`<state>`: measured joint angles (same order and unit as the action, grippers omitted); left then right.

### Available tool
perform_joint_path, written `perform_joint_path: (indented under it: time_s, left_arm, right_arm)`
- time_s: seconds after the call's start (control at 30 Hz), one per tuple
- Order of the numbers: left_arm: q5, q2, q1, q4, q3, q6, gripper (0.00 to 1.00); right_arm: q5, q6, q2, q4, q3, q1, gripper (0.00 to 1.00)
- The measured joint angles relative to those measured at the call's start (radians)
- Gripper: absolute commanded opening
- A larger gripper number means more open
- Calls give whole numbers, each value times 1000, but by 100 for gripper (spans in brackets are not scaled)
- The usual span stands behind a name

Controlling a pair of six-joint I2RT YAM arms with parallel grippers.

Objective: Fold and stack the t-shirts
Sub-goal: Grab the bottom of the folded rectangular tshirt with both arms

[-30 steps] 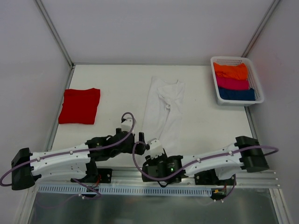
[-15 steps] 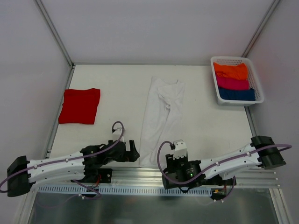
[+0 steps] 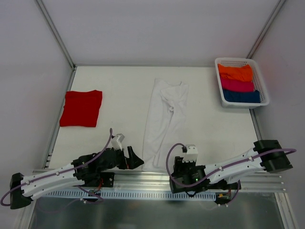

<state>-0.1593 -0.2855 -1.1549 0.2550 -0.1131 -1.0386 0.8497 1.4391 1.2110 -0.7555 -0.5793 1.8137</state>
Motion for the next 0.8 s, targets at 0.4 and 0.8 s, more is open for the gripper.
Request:
perform_joint_path:
  time_s: [0.4, 0.8]
  left_arm:
    - [110, -266, 0, -296, 36, -25, 99]
    - [133, -298, 0, -382, 58, -36, 99]
  right_arm:
    - [0, 93, -2, -26, 10, 0, 54]
    - [5, 133, 26, 29, 18, 0, 55]
